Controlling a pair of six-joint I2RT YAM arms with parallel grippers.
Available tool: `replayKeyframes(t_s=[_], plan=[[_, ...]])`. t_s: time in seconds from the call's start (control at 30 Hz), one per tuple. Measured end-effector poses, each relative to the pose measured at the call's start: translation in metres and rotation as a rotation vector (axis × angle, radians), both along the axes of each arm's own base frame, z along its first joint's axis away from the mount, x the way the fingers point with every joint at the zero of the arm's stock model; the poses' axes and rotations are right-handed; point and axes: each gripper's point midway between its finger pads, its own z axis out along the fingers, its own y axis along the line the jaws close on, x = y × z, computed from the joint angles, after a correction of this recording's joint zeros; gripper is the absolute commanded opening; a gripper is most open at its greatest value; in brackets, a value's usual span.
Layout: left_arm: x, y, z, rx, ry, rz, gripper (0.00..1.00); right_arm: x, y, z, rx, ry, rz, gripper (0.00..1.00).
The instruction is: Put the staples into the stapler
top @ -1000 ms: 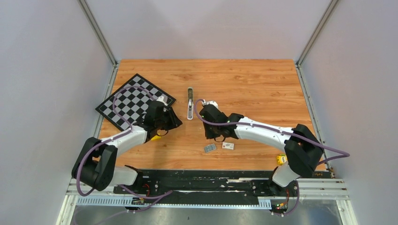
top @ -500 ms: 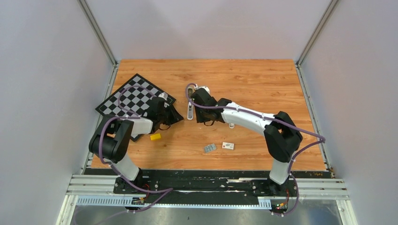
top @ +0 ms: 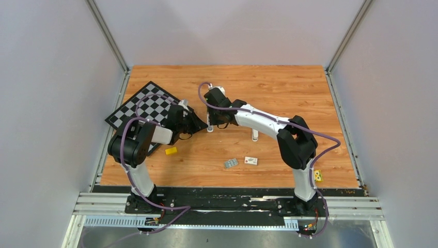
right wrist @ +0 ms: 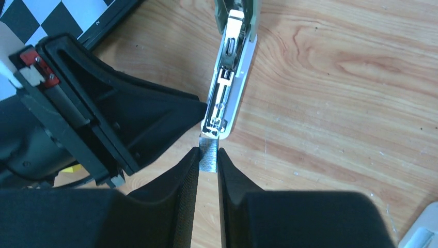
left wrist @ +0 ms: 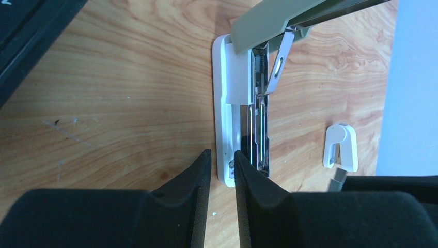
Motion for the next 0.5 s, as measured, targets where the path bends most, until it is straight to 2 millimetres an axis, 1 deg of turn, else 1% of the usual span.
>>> replayKeyframes(t_s=[0.17, 0.37, 0.5], plan=[[0.0, -0.003, 0.002, -0.019, -0.004, -0.007, 0.26, 0.008, 0.009, -0.01, -0.001, 0.01, 0.004, 0.21], [0.001, -0.002, 0.003, -0.017, -0.004, 0.001, 0.27, 0.012, 0.013, -0.02, -0.011, 0.022, 0.005, 0.21], [-0.004, 0.005, 0.012, 0.002, -0.01, 0.03, 0.29, 0.012, 0.013, -0.023, -0.015, 0.026, 0.005, 0.21]])
